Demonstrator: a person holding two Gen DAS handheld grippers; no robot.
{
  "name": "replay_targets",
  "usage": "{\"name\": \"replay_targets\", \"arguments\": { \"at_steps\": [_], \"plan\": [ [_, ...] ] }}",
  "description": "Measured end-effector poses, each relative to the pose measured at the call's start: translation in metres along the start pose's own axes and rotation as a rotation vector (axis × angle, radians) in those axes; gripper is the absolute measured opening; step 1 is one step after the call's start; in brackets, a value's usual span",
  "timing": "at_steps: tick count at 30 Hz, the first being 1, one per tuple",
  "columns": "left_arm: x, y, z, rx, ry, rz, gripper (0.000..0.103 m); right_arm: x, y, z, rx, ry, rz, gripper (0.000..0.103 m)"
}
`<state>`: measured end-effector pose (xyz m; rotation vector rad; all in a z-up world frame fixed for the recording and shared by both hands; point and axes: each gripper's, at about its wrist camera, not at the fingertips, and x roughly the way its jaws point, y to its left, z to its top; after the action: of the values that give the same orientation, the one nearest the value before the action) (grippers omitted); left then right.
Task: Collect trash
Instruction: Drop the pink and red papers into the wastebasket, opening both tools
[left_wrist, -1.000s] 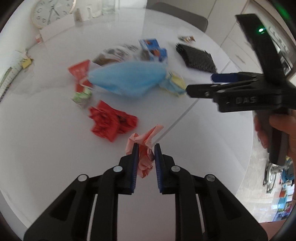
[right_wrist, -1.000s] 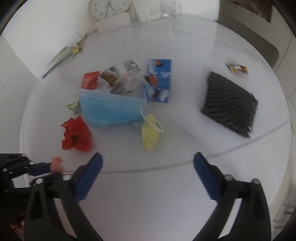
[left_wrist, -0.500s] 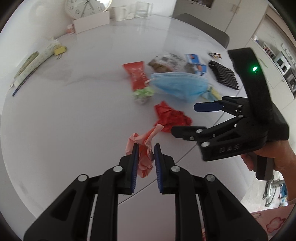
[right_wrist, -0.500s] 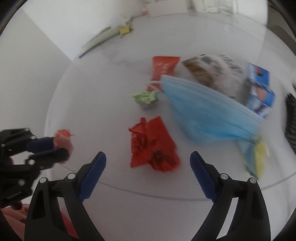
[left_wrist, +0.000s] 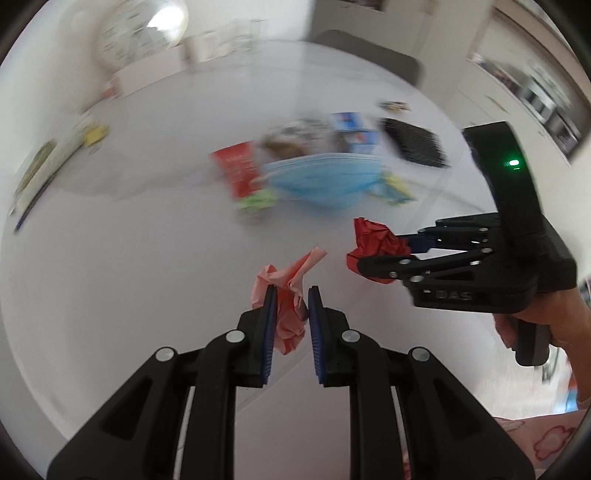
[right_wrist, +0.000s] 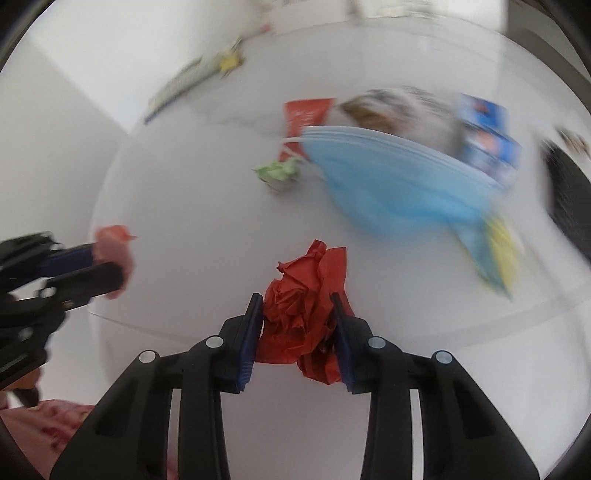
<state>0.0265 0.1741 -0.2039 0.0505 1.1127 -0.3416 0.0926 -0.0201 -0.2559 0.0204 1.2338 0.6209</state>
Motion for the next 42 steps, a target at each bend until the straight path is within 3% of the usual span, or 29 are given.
{"name": "replay_targets", "arguments": {
  "at_steps": [6, 12, 16, 19, 24, 25, 26, 27, 28, 34, 42],
  "plan": [
    [0.004, -0.103, 0.005, 0.223, 0.031, -0.177, 0.017, -0.103, -0.062, -0.104, 0.239, -0.108, -0.118, 0.036],
    [0.014, -0.254, -0.017, 0.563, 0.099, -0.371, 0.017, -0.187, -0.115, -0.243, 0.539, -0.160, -0.311, 0.037],
    [0.026, -0.330, -0.036, 0.713, 0.166, -0.463, 0.017, -0.219, -0.139, -0.323, 0.710, -0.195, -0.378, 0.037],
    [0.036, -0.378, -0.052, 0.802, 0.205, -0.508, 0.017, -0.234, -0.146, -0.364, 0.796, -0.228, -0.405, 0.037],
    [0.054, -0.423, -0.072, 0.870, 0.319, -0.546, 0.017, -0.249, -0.149, -0.393, 0.840, -0.274, -0.412, 0.037],
    [0.057, -0.429, -0.077, 0.893, 0.337, -0.535, 0.023, -0.252, -0.150, -0.398, 0.845, -0.284, -0.410, 0.037],
    [0.058, -0.435, -0.079, 0.905, 0.343, -0.518, 0.035, -0.255, -0.151, -0.403, 0.849, -0.289, -0.407, 0.037],
    [0.059, -0.438, -0.081, 0.909, 0.335, -0.488, 0.072, -0.255, -0.152, -0.405, 0.852, -0.295, -0.401, 0.037],
    [0.057, -0.440, -0.079, 0.911, 0.308, -0.458, 0.092, -0.256, -0.153, -0.406, 0.852, -0.297, -0.398, 0.037],
    [0.044, -0.433, -0.070, 0.904, 0.215, -0.385, 0.095, -0.259, -0.159, -0.411, 0.848, -0.296, -0.377, 0.039],
    [0.038, -0.397, -0.045, 0.810, 0.187, -0.340, 0.095, -0.243, -0.156, -0.392, 0.789, -0.254, -0.355, 0.041]
  ]
}}
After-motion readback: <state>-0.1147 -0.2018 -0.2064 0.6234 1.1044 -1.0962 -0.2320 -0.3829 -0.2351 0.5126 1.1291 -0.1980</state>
